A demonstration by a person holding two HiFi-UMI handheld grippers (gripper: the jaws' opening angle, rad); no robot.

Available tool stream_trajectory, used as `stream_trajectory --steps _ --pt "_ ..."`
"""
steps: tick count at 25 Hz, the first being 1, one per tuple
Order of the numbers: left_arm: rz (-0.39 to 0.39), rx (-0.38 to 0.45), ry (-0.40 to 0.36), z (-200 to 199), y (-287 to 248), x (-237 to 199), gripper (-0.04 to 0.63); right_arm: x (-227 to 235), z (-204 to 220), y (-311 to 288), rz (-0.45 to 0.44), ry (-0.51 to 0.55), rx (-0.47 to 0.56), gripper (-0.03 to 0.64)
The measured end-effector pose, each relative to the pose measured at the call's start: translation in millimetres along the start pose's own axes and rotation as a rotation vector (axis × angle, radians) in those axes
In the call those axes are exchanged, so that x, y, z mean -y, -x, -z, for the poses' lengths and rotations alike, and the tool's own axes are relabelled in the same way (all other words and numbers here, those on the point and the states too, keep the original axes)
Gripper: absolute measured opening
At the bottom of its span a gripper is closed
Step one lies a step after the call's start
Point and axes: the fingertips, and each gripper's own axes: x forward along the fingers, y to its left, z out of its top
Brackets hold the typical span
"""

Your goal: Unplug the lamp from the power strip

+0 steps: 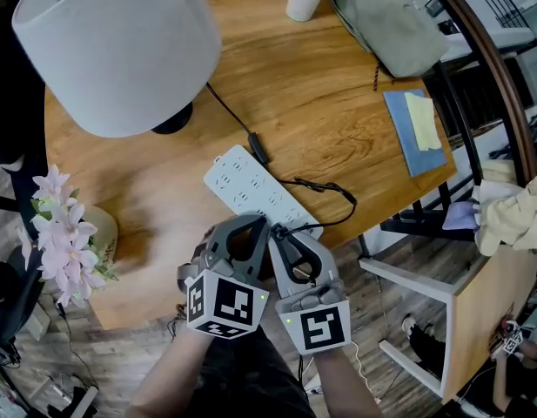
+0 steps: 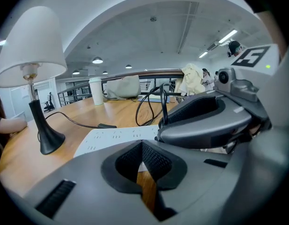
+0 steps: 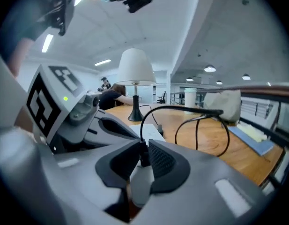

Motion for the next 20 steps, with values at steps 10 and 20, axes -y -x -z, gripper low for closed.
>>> stream_trajectory --steps 10,20 --pt "0.009 -0.008 0.027 0 0 0 -0.003 11 -19 5 0.011 -0.078 0.068 0.067" --pt "-0.026 0.175 0.140 -27 18 -14 -0.003 28 -12 13 0.046 -0.072 0.040 0.069"
